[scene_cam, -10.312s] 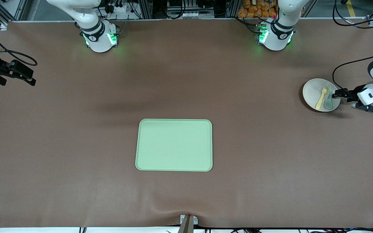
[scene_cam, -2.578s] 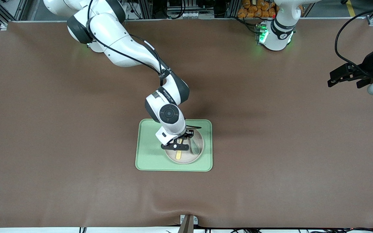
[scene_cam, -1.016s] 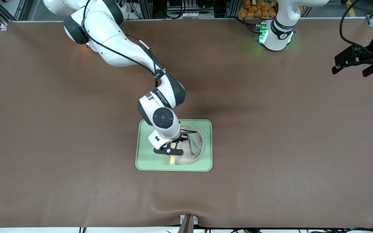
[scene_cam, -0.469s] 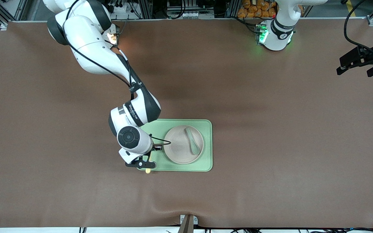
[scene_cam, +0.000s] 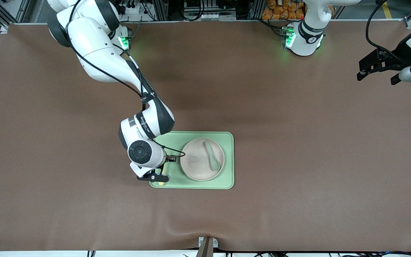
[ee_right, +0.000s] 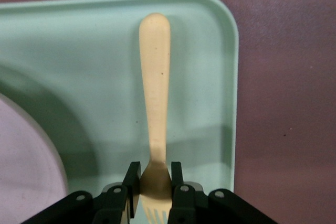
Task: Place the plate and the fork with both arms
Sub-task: 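Move the fork beside the plate and lower it onto the tray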
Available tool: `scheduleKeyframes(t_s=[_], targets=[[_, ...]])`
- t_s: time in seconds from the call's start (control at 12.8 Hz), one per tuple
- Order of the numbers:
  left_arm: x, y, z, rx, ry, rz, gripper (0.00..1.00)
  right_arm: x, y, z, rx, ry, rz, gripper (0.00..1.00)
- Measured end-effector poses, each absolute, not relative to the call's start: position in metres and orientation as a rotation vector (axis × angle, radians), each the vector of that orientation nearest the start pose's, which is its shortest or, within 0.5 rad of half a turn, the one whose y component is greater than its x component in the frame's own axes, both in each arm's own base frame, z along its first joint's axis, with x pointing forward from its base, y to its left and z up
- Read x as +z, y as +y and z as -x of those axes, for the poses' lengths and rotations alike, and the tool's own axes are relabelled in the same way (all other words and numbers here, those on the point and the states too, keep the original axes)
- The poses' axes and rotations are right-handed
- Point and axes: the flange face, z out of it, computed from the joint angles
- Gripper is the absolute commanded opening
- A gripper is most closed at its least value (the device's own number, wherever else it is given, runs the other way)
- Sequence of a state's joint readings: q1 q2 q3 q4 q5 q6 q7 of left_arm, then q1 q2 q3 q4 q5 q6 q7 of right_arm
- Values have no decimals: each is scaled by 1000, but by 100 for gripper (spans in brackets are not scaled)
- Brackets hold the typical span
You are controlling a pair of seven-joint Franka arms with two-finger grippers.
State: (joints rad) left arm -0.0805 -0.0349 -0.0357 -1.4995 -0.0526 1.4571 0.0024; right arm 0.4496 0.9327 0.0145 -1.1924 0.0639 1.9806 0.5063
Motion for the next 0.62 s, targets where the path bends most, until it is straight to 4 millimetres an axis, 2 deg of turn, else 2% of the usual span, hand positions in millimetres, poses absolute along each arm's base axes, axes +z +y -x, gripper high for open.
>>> scheduleKeyframes(t_s=[0.16, 0.23, 0.47, 0.62], targets=[[667, -70, -527, 13, 208, 3150, 100, 200, 337, -661, 258, 112, 3136, 81], [667, -70, -527, 12, 209, 3137, 100, 199, 337, -660, 258, 112, 3136, 100], [667, -60, -528, 11, 224, 3128, 100, 205, 335, -662, 245, 116, 3134, 100], [667, -57, -529, 10, 236, 3128, 100, 221, 329, -667, 228, 129, 3135, 100]])
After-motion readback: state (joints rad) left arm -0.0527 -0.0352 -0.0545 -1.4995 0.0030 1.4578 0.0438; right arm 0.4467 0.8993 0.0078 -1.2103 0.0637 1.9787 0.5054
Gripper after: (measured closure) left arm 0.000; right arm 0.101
